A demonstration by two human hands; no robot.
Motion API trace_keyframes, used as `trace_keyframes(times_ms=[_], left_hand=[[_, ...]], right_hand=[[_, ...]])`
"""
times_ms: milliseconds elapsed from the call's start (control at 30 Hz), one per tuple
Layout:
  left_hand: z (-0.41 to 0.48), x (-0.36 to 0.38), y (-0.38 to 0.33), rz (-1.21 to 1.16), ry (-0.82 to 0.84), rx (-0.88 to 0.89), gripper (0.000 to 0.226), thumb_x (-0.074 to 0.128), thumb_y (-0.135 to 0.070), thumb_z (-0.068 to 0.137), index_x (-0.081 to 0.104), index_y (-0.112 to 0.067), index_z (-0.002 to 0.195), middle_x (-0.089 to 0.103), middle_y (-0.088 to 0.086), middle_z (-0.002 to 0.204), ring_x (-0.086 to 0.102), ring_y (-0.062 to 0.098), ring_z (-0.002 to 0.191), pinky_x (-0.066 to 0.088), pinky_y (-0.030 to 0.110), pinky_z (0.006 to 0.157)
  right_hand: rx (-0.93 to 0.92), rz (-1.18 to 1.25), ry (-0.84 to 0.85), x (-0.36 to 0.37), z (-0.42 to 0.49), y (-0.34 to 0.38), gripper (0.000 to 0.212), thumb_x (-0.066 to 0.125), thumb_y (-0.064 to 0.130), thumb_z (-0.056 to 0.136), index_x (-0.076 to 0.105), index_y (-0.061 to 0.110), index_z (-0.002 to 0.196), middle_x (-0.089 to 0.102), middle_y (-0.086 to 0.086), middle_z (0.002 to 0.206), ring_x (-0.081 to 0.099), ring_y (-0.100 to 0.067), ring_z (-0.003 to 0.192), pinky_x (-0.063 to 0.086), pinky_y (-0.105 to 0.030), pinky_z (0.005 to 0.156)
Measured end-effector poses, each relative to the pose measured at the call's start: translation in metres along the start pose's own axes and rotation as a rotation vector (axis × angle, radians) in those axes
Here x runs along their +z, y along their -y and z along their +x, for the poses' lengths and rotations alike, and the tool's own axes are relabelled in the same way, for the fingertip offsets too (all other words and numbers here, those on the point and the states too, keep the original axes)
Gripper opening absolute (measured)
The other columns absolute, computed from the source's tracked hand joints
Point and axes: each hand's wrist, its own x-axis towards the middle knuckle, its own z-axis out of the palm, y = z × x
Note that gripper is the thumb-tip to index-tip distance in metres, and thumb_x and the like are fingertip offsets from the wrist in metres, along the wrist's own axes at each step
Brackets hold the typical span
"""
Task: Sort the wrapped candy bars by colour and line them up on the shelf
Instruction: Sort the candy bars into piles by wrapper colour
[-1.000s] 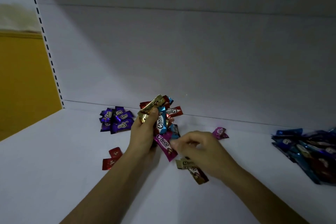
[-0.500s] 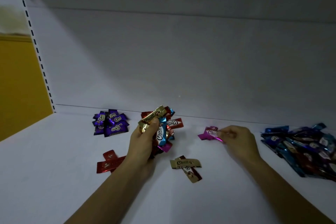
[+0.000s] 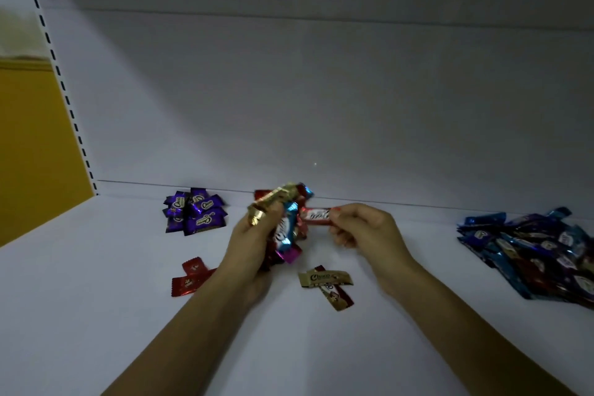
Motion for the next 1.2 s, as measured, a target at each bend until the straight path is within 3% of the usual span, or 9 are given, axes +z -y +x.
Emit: trace_keyframes(times_ms=[100, 200, 433, 700, 867, 967, 1067, 1133, 1200], left_hand=[[0.008, -0.013, -0.018, -0.125, -0.154, 0.074, 0.031, 0.067, -0.029, 0.079, 0.065, -0.024, 0.11, 0.074, 0.001, 0.089, 0.072, 0.01, 0.071, 0.053, 0.023, 0.049], [0.012, -0.028, -0.028, -0.247, -0.213, 0.1, 0.031, 0.06, -0.024, 0.092, 0.062, -0.02, 0.122, 0.072, 0.0, 0.092, 0.07, 0.006, 0.066, 0.05, 0.018, 0.047], [0.005, -0.023, -0.036, -0.181, -0.201, 0.109, 0.024, 0.058, -0.025, 0.093, 0.063, -0.022, 0.116, 0.073, 0.0, 0.089, 0.071, 0.006, 0.067, 0.052, 0.02, 0.047], [-0.034, -0.07, -0.085, 0.033, -0.155, 0.199, 0.022, 0.058, -0.025, 0.092, 0.062, -0.017, 0.112, 0.075, 0.008, 0.093, 0.073, 0.019, 0.077, 0.055, 0.025, 0.054], [-0.051, -0.091, -0.084, 0.127, -0.21, 0.191, 0.025, 0.058, -0.025, 0.091, 0.062, -0.021, 0.115, 0.075, 0.003, 0.096, 0.073, 0.014, 0.077, 0.055, 0.025, 0.053], [-0.049, -0.09, -0.077, 0.17, -0.164, 0.175, 0.02, 0.055, -0.023, 0.094, 0.063, -0.021, 0.112, 0.075, 0.005, 0.094, 0.073, 0.016, 0.076, 0.055, 0.027, 0.052], [-0.039, -0.08, -0.067, 0.231, -0.11, 0.159, 0.018, 0.054, -0.02, 0.095, 0.064, -0.019, 0.111, 0.075, 0.008, 0.094, 0.072, 0.018, 0.077, 0.055, 0.026, 0.055], [-0.03, -0.07, -0.058, 0.294, -0.055, 0.166, 0.018, 0.055, -0.017, 0.094, 0.067, -0.018, 0.108, 0.075, 0.008, 0.097, 0.072, 0.019, 0.082, 0.055, 0.024, 0.062], [-0.021, -0.058, -0.047, 0.341, 0.027, 0.162, 0.019, 0.056, -0.014, 0.093, 0.068, -0.014, 0.108, 0.074, 0.01, 0.1, 0.071, 0.022, 0.089, 0.057, 0.027, 0.068]], right_hand=[[0.007, 0.039, -0.165, -0.01, 0.004, 0.006, 0.009, 0.06, 0.01, 0.091, 0.068, 0.01, 0.089, 0.068, 0.002, 0.065, 0.057, -0.009, 0.055, 0.047, -0.017, 0.055], [0.006, 0.01, -0.175, -0.015, 0.004, 0.005, 0.007, 0.062, 0.01, 0.09, 0.069, 0.01, 0.089, 0.07, 0.0, 0.064, 0.058, -0.008, 0.053, 0.047, -0.013, 0.051], [-0.034, -0.255, 0.218, 0.036, -0.009, 0.002, 0.008, 0.063, 0.011, 0.089, 0.068, 0.015, 0.084, 0.07, -0.001, 0.068, 0.062, -0.012, 0.058, 0.053, -0.03, 0.065], [-0.003, -0.364, 0.522, 0.112, 0.001, 0.008, 0.005, 0.069, 0.016, 0.085, 0.067, 0.014, 0.08, 0.067, 0.005, 0.059, 0.056, -0.004, 0.046, 0.042, -0.018, 0.044], [-0.169, -0.649, 0.436, 0.122, 0.006, -0.004, 0.014, 0.074, 0.03, 0.08, 0.067, 0.018, 0.078, 0.059, 0.01, 0.06, 0.052, -0.003, 0.054, 0.039, -0.019, 0.052], [-0.249, -0.376, 0.285, 0.12, 0.008, 0.004, 0.024, 0.064, 0.041, 0.086, 0.061, 0.022, 0.072, 0.059, 0.009, 0.057, 0.053, -0.001, 0.053, 0.041, -0.019, 0.054], [-0.256, -0.142, 0.238, 0.113, 0.013, 0.016, 0.033, 0.058, 0.058, 0.076, 0.063, 0.029, 0.092, 0.065, 0.012, 0.081, 0.059, -0.002, 0.072, 0.045, -0.016, 0.065], [-0.3, -0.168, 0.209, 0.106, 0.018, 0.016, 0.034, 0.066, 0.053, 0.072, 0.063, 0.035, 0.1, 0.06, 0.012, 0.1, 0.058, -0.002, 0.089, 0.046, -0.018, 0.073], [-0.331, -0.188, 0.17, 0.097, 0.023, 0.015, 0.016, 0.075, 0.033, 0.076, 0.068, 0.03, 0.091, 0.062, 0.007, 0.103, 0.058, -0.005, 0.096, 0.048, -0.024, 0.078]])
